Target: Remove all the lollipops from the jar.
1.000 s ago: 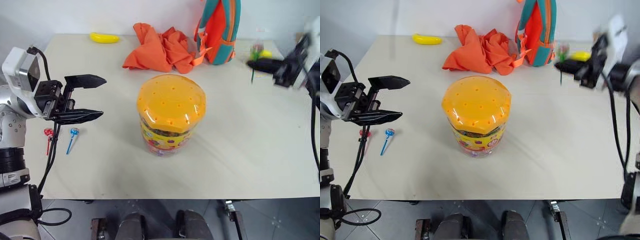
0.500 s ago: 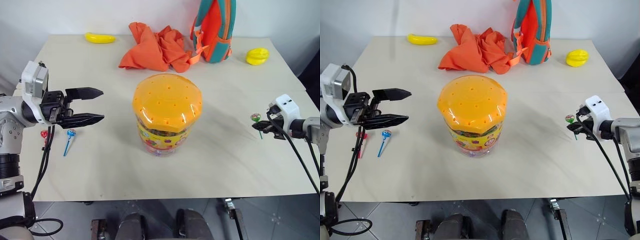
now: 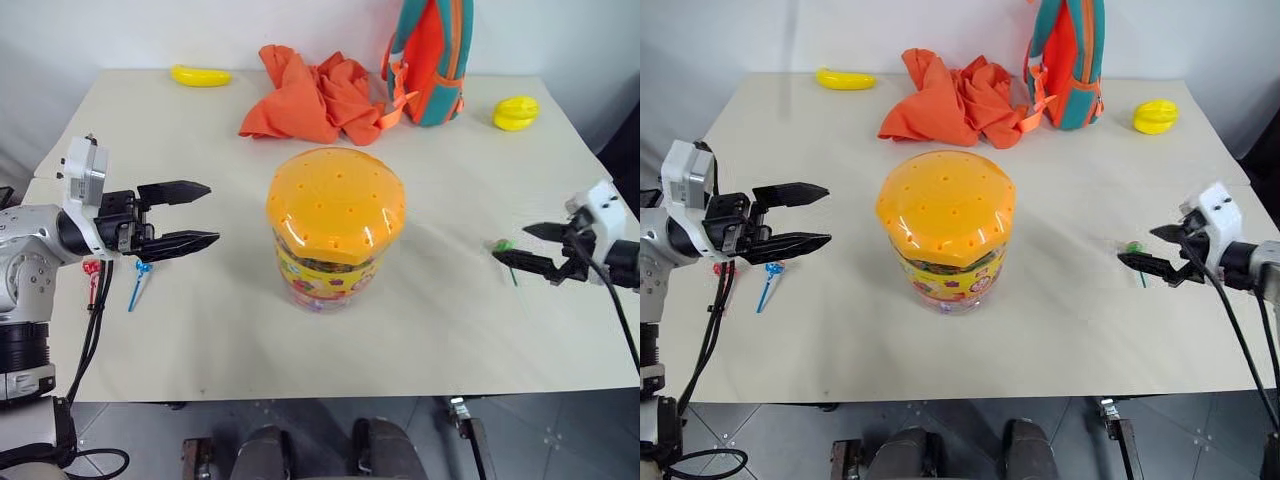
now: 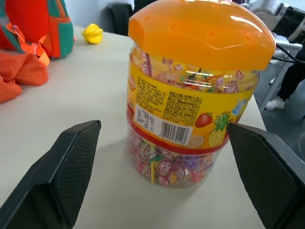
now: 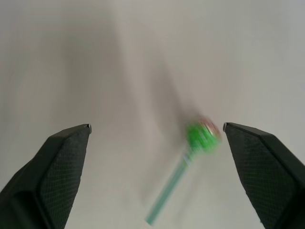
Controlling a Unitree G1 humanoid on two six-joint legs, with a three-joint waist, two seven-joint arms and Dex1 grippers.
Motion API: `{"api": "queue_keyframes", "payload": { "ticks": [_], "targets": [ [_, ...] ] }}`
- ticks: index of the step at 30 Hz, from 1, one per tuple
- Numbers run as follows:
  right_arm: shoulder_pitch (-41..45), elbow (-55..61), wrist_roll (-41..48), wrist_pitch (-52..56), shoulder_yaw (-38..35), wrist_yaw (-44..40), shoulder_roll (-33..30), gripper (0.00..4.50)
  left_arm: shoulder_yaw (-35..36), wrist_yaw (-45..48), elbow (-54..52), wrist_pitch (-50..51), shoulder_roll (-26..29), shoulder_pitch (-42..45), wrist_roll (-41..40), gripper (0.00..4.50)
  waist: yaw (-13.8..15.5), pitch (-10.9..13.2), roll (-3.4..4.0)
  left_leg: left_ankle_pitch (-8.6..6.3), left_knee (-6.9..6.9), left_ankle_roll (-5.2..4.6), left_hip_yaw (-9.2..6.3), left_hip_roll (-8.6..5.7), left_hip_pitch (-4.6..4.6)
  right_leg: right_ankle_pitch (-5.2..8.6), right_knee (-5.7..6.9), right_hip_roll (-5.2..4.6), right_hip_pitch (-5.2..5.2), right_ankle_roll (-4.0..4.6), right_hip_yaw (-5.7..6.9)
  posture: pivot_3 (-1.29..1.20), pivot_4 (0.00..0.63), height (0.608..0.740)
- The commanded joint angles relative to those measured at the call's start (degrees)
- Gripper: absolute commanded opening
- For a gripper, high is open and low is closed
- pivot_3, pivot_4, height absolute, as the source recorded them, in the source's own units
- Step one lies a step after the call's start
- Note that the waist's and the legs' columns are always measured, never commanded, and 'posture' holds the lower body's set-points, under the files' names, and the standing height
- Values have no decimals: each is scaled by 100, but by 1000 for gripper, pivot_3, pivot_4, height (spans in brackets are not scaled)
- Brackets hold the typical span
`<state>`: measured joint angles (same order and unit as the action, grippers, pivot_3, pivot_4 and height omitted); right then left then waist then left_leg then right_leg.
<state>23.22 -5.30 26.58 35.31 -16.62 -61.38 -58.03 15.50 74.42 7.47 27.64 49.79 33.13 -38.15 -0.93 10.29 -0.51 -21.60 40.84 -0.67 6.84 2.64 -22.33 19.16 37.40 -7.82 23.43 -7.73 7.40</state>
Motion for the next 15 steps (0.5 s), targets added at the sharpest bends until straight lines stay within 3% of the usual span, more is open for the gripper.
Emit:
{"api": "queue_keyframes", "payload": {
  "ticks": [1,6,15],
  "targets": [
    [-501,1129,627,-573,-444,-861,35,4488,349,-178,-58,-59,-3,-11,-137,4500,31,0,0,0,0,0,-1,0,0,0,-1,1,0,0,0,0,150,740],
    [-1191,1416,375,-1584,-60,-1670,-10,4488,543,-293,88,-201,45,-225,-33,4500,95,-2,-4,-1,8,-2,0,-1,1,0,-1,-1,-6,0,-1,0,150,740],
    [-1461,860,87,-2049,336,-1025,893,4488,1686,-863,-725,9,-194,-1919,-429,4500,72,-2,-3,-1,8,-2,1,-1,8,0,2,-5,-8,0,0,0,150,740]
  ]
}}
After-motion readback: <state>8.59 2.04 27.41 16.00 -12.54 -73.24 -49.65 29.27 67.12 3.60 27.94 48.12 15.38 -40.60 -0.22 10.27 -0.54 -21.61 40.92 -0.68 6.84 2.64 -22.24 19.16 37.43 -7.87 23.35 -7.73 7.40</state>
